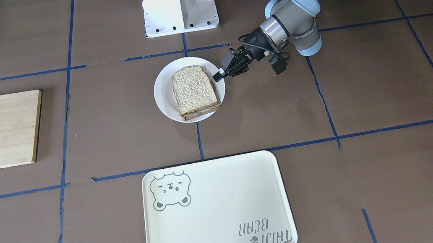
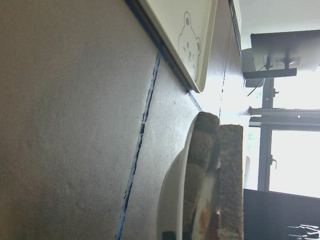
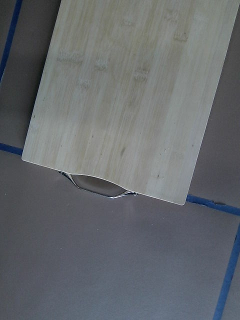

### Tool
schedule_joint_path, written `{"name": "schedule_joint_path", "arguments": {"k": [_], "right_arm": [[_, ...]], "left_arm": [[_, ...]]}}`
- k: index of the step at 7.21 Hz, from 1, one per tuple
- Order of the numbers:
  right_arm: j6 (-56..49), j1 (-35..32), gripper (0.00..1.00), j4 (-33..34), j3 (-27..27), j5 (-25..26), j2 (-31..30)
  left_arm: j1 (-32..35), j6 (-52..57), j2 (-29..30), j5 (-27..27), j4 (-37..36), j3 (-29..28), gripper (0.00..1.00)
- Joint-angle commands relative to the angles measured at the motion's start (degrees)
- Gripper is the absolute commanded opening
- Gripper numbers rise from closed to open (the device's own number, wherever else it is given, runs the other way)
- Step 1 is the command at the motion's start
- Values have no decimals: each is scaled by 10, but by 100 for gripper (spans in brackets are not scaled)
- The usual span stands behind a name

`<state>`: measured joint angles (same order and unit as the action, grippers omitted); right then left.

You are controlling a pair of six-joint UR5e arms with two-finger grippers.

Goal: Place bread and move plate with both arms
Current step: 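Slide the plate with the left gripper onto the bear tray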

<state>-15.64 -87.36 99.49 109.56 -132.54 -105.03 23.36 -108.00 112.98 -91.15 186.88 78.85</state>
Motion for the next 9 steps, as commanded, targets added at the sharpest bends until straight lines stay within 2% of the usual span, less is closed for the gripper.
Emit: {"name": "schedule_joint_path", "arguments": {"k": [1,3,5,7,9], "right_arm": [[0,0,100,0,0,0,0],[0,0,100,0,-1,0,0],[-1,0,100,0,-1,1,2],[0,0,100,0,-1,1,3],[1,0,100,0,-1,1,3]], "left_arm": [[58,-64,19,4,1,-22,0],[110,-90,104,2,0,-137,0],[144,-108,148,-3,1,-217,0],[157,-108,215,-3,1,-313,0],[155,-108,267,0,1,-383,0]]}}
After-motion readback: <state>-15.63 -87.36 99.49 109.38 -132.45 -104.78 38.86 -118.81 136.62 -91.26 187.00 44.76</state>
